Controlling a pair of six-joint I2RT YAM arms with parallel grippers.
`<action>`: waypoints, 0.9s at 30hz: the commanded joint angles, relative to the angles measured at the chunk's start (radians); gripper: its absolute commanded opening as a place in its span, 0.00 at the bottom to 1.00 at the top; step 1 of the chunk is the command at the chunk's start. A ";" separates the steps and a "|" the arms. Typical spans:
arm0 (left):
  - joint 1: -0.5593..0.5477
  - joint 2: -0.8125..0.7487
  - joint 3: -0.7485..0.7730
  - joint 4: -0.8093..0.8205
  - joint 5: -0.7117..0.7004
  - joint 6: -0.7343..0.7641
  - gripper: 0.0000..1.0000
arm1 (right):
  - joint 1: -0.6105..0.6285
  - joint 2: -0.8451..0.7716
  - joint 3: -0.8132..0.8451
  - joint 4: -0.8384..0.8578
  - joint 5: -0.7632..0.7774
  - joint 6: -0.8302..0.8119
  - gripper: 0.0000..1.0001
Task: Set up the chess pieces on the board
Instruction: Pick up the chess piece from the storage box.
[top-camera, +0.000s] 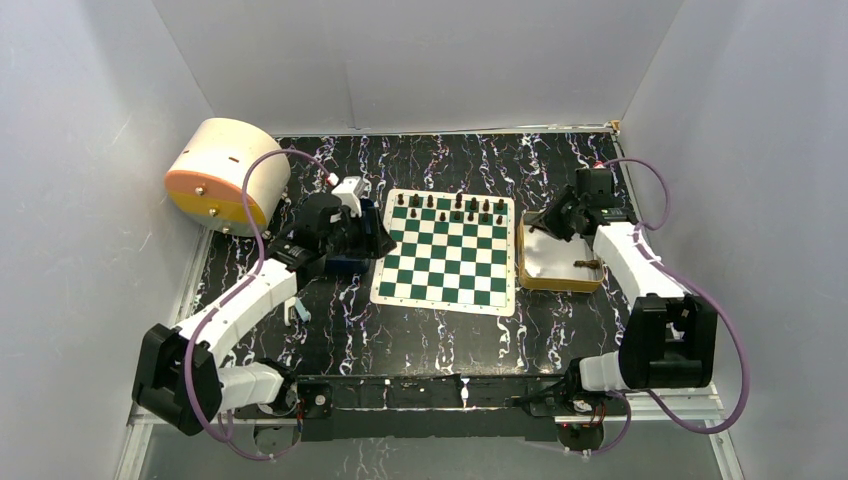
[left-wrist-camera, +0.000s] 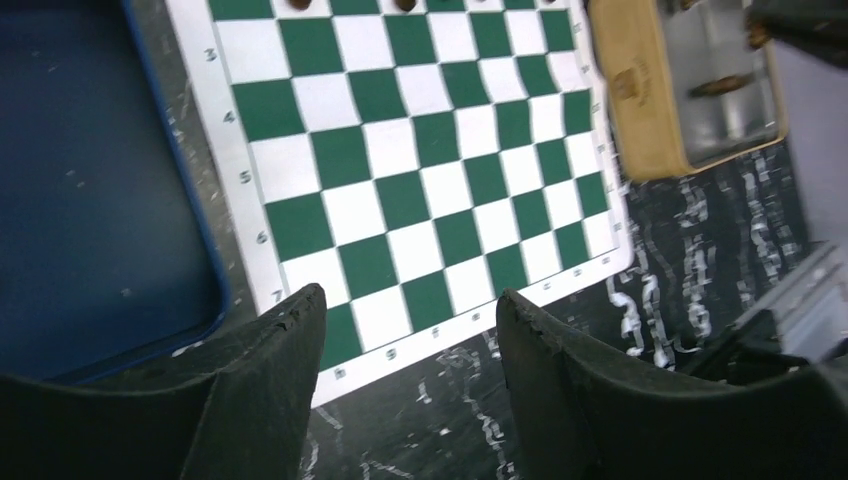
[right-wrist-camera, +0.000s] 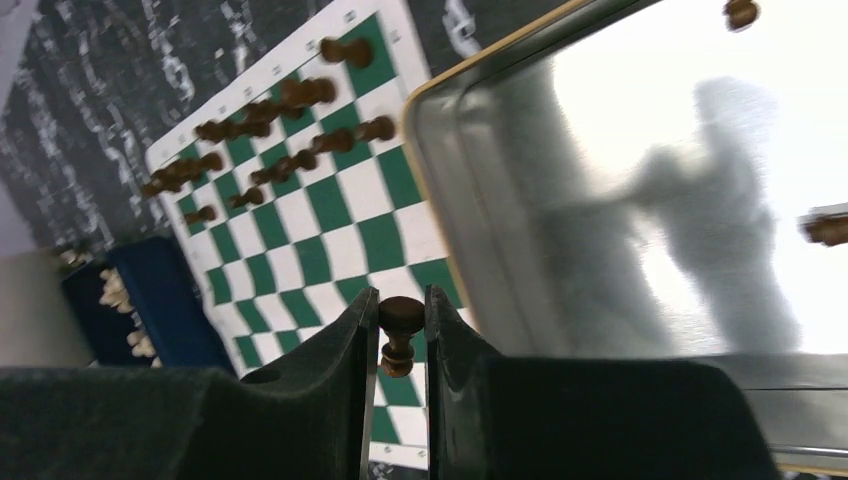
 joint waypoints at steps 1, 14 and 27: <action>0.001 0.039 0.078 0.075 0.065 -0.117 0.60 | 0.079 -0.044 -0.008 0.068 -0.148 0.157 0.17; -0.138 0.129 0.126 0.252 -0.108 -0.160 0.50 | 0.279 -0.102 -0.122 0.352 -0.200 0.550 0.19; -0.321 0.236 0.194 0.430 -0.289 0.037 0.47 | 0.389 -0.064 -0.133 0.483 -0.163 0.748 0.19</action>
